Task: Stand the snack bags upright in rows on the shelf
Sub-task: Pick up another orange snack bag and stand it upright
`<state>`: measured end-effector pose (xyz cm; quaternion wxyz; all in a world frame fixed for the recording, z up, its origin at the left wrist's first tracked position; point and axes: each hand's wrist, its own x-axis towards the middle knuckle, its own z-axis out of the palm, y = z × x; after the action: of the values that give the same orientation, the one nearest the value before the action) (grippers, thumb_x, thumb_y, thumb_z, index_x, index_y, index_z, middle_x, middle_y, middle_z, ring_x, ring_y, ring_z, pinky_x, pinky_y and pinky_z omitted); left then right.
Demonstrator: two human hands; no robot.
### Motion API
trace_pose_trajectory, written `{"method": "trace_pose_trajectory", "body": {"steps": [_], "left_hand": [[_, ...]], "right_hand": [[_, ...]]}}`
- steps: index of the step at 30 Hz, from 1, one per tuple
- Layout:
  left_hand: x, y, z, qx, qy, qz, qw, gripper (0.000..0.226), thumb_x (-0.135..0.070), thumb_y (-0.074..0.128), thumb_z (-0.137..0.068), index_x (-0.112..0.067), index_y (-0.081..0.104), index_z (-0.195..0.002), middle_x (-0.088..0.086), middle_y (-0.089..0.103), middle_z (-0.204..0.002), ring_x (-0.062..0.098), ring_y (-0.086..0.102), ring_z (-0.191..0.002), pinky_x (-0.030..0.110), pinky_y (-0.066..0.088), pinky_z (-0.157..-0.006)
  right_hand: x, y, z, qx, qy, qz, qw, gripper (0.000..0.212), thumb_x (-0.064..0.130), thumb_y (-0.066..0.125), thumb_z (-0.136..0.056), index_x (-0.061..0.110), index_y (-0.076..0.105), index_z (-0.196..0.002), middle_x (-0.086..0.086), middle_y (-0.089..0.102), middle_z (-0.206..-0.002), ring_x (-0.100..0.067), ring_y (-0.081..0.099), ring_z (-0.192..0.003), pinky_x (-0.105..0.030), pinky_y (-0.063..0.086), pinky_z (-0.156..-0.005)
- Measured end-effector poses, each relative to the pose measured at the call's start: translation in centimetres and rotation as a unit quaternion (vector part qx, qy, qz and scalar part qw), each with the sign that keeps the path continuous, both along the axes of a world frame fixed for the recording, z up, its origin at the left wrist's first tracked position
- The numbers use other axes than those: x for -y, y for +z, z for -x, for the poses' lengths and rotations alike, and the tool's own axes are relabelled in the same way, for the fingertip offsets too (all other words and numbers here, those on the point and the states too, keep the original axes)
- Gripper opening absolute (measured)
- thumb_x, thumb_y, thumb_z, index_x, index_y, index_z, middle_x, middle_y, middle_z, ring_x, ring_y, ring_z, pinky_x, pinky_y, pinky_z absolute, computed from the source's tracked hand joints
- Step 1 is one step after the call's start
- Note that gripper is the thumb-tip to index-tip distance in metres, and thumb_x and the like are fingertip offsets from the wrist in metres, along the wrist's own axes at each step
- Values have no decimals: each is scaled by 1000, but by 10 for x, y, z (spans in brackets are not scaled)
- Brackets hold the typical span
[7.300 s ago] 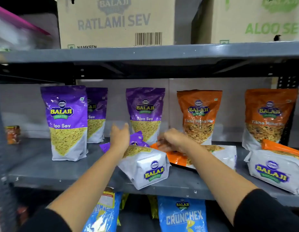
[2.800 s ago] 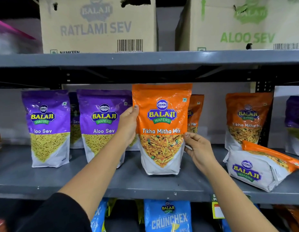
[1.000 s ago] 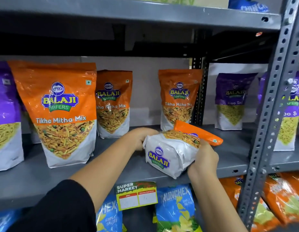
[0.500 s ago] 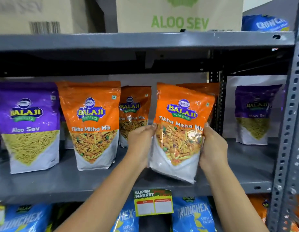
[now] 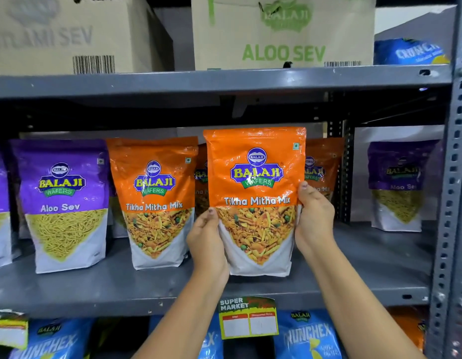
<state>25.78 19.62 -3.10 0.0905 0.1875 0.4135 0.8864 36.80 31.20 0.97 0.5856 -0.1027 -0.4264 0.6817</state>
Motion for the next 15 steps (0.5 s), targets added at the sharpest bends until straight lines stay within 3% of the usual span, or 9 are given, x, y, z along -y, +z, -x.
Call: {"method": "trace_pose_trajectory", "body": {"steps": [3, 8, 12, 15], "left_hand": [[-3, 2, 2, 3, -14, 9, 1000, 11, -21, 60, -94, -23, 71, -93, -3, 72, -100, 18, 65, -107, 34, 52, -93], [-17, 5, 9, 23, -56, 26, 998, 15, -23, 62, -93, -16, 71, -102, 9, 70, -120, 26, 62, -117, 44, 47, -105], [-38, 8, 13, 30, -75, 33, 996, 14, -25, 62, -92, -16, 72, -94, 19, 70, -120, 35, 63, -117, 52, 46, -104], [-57, 11, 14, 36, -73, 47, 996, 14, -28, 63, -91, -18, 72, -94, 15, 70, -119, 32, 64, -115, 50, 48, -103]], "right_hand": [[-5, 3, -1, 11, 8, -9, 1000, 20, 24, 56, -96, 9, 71, -92, -13, 75, -102, -27, 70, -94, -42, 58, -85], [-28, 6, 1, 31, 22, -2, 999, 23, 23, 56, -96, 4, 69, -101, -24, 67, -122, -37, 64, -114, -51, 50, -99], [-48, 7, 6, 58, -5, -12, 998, 24, 22, 57, -95, 0, 67, -100, -25, 68, -117, -35, 66, -101, -51, 52, -96], [-64, 11, 8, 75, -32, -15, 997, 29, 22, 57, -95, -4, 67, -103, -21, 71, -111, -30, 67, -95, -53, 53, -94]]}}
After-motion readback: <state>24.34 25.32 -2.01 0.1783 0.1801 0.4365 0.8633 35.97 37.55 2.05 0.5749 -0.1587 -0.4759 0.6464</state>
